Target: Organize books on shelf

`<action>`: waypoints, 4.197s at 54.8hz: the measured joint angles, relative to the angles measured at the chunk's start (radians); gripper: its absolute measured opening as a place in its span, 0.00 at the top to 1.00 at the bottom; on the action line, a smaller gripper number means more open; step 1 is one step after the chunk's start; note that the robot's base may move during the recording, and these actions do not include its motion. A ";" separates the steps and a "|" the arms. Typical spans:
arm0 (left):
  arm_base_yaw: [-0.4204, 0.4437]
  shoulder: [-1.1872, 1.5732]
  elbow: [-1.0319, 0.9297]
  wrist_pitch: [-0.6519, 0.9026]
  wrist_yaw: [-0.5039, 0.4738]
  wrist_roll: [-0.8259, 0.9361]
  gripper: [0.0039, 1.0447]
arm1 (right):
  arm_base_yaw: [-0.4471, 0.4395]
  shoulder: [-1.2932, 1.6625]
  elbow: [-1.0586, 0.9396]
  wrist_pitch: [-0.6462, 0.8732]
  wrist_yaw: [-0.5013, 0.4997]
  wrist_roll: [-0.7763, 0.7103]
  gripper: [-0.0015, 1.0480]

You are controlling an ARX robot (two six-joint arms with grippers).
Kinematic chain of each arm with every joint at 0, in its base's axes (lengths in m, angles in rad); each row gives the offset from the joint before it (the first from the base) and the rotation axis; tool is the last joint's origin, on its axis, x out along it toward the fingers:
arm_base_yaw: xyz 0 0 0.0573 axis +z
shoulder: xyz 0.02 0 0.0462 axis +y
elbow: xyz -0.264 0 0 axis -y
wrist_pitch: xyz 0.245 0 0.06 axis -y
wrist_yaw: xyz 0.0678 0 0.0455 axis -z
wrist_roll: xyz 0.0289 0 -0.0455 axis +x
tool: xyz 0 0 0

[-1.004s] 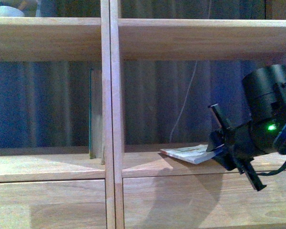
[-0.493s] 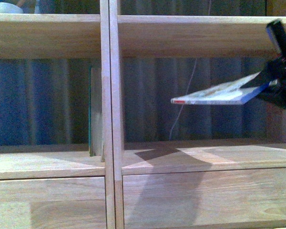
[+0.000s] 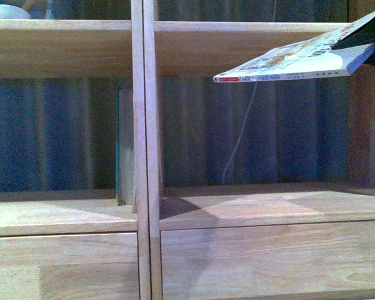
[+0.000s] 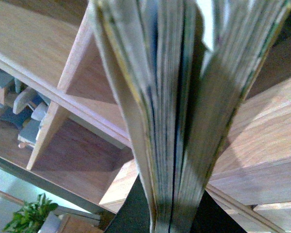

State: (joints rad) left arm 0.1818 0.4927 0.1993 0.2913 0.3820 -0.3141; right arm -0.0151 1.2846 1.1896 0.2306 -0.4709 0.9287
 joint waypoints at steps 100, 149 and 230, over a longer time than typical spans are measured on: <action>-0.379 0.856 0.727 0.728 0.099 -0.716 0.20 | 0.462 -0.148 -0.124 0.097 0.050 0.129 0.93; -0.378 0.850 0.753 0.618 0.070 -0.782 0.94 | 0.462 -0.139 -0.150 0.078 0.106 0.109 0.82; -0.022 1.231 1.176 0.397 0.008 0.639 0.94 | 0.092 -0.435 -0.800 0.224 0.545 -0.923 0.97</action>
State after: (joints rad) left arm 0.1596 1.7241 1.3758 0.6888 0.3904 0.3248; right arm 0.0772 0.8494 0.3901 0.4549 0.0742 0.0055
